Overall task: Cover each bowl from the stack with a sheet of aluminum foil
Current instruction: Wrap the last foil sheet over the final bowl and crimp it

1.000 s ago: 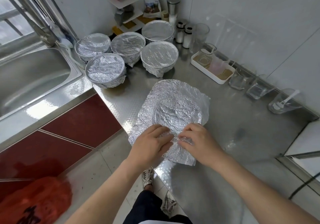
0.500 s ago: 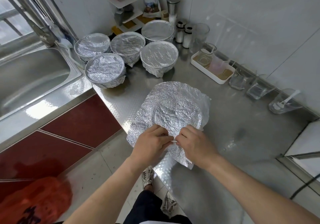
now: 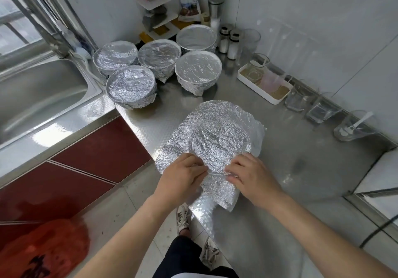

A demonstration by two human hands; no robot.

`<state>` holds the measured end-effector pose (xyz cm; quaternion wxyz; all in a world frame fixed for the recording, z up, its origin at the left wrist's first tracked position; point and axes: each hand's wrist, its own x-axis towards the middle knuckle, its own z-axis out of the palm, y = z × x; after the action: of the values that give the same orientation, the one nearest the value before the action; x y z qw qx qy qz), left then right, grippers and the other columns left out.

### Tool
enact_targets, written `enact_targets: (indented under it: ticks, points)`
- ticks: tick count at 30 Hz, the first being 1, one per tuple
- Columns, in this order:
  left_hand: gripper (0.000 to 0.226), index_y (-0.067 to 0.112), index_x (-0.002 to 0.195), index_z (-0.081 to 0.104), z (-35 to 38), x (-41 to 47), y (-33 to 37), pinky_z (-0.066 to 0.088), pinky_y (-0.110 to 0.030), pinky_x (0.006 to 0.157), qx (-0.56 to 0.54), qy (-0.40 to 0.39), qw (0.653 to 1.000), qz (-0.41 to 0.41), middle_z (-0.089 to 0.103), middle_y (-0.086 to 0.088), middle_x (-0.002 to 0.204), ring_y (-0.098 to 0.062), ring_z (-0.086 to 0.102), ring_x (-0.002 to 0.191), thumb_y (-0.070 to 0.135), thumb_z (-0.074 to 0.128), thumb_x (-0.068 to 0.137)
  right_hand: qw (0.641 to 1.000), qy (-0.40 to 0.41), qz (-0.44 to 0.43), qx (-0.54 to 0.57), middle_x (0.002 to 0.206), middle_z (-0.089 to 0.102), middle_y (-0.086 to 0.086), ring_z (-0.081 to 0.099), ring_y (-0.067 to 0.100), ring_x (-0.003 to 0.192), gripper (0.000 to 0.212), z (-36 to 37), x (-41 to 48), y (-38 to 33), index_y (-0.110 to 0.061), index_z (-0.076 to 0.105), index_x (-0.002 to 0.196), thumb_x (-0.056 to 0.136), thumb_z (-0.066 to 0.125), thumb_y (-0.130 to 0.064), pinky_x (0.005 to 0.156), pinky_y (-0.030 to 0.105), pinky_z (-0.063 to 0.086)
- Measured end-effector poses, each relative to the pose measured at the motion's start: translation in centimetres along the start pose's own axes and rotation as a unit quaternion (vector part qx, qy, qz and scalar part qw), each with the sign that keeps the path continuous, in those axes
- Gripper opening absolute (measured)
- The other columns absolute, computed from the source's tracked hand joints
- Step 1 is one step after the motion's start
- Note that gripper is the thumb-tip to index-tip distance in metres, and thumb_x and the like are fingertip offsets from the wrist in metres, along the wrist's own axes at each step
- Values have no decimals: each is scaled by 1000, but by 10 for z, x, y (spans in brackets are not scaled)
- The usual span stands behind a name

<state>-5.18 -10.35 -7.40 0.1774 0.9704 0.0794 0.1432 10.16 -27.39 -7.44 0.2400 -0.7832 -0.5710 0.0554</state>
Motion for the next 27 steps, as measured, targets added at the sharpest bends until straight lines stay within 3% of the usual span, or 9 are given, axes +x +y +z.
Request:
enact_targets:
  ticks: [4, 7, 10, 14, 21, 24, 27]
  points:
    - [23, 21, 93, 76, 2, 1, 2, 51, -27, 72, 16, -25, 999, 21, 67, 7, 90, -15, 56, 87, 34, 58, 89, 998, -13, -44, -36, 82, 58, -2, 52, 21, 78, 12, 0, 0, 4, -15, 65, 77, 77, 77, -12, 67, 38, 50]
    - [24, 20, 89, 74, 9, 5, 20, 50, -34, 69, 3, -29, 1000, 11, 67, 6, 85, -16, 55, 79, 33, 55, 94, 998, -7, -8, -58, 86, 62, -3, 60, 23, 82, 18, -13, 5, 12, -17, 68, 77, 68, 83, -10, 64, 38, 53]
    - [31, 20, 90, 74, 11, 10, 37, 51, -33, 68, -27, -20, 999, -27, 68, 7, 84, -17, 55, 78, 35, 48, 96, 999, 4, 43, -30, 95, 64, -4, 61, 23, 93, 21, -23, 9, 9, -18, 72, 86, 68, 80, -9, 71, 40, 55]
    - [29, 21, 92, 77, 3, 10, 28, 51, -30, 66, -71, -2, 994, -82, 68, 8, 86, -17, 56, 82, 39, 53, 92, 1000, 0, 7, 29, 92, 64, -5, 59, 19, 90, 14, -11, 7, -12, -17, 73, 88, 75, 75, -13, 79, 30, 51]
    - [35, 30, 91, 77, 7, 5, 19, 48, -27, 62, -44, -24, 998, -41, 65, 12, 82, -15, 54, 80, 50, 49, 89, 999, -23, -10, 28, 85, 61, -3, 55, 20, 83, 7, 10, 6, -19, -14, 70, 85, 81, 69, -19, 68, 35, 53]
    - [26, 31, 92, 76, 10, 4, 13, 42, -19, 65, -16, -29, 999, -17, 64, 12, 82, -13, 53, 80, 48, 57, 86, 1000, -21, -22, -6, 82, 60, -2, 54, 21, 81, 8, 16, 5, -16, -13, 68, 82, 79, 74, -18, 66, 36, 53]
    - [24, 27, 89, 76, 14, 4, 11, 46, -20, 65, -1, -29, 1000, 6, 64, 11, 82, -13, 55, 79, 43, 59, 86, 998, -7, -48, -36, 80, 57, -1, 50, 19, 79, 9, 19, 7, -16, -14, 64, 76, 84, 64, -19, 63, 35, 50]
